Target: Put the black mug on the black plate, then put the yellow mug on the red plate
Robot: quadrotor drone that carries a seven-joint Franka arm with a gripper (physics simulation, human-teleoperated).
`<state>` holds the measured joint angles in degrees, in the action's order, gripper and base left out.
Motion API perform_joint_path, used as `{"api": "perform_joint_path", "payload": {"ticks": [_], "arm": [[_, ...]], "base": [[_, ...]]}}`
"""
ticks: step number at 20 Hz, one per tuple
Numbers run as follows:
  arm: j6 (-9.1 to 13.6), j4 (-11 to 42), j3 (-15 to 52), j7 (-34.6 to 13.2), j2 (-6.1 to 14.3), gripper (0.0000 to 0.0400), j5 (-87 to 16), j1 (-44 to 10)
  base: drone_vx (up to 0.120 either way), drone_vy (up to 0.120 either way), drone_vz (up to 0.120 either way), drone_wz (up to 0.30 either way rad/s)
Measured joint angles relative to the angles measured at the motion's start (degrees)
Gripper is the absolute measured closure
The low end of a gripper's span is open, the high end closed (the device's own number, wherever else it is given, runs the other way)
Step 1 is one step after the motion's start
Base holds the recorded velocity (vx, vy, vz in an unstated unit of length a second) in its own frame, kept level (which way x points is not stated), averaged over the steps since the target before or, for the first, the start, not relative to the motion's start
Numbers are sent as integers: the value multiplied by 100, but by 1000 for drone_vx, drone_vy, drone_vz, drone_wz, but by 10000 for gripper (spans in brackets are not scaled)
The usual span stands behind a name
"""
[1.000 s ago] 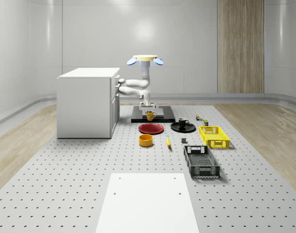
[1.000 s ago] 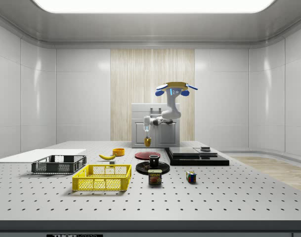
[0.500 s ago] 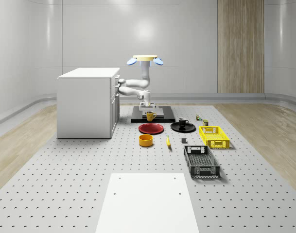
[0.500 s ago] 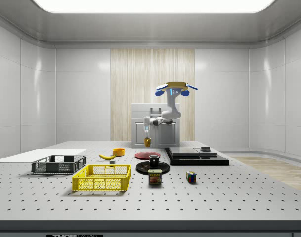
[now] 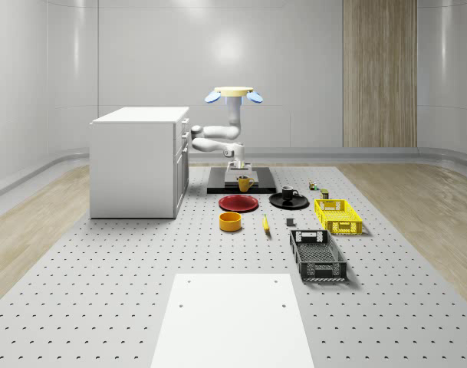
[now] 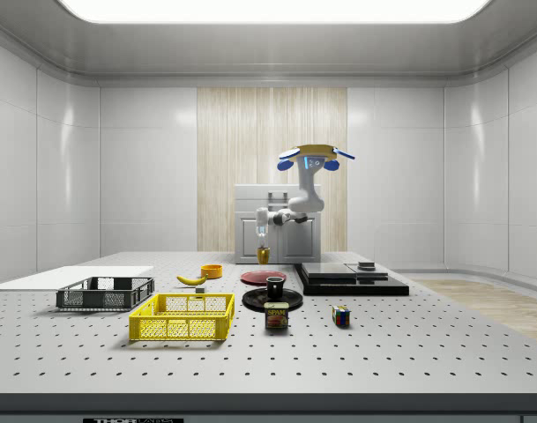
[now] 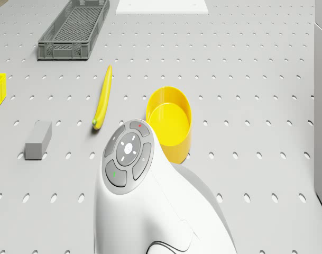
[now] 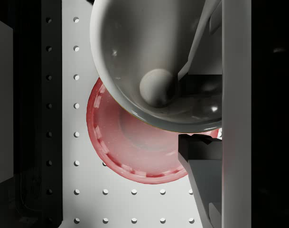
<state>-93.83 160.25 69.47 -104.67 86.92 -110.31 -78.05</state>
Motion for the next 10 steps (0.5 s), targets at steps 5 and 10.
{"api": "perform_joint_path", "payload": {"ticks": [5, 10], "arm": [[-41, -49, -141, -4, -27, 290, -137, -39], [-128, -82, -288, 206, 1, 290, -264, 157]], "base": [[0, 0, 0, 0], [0, 0, 0, 0]]}}
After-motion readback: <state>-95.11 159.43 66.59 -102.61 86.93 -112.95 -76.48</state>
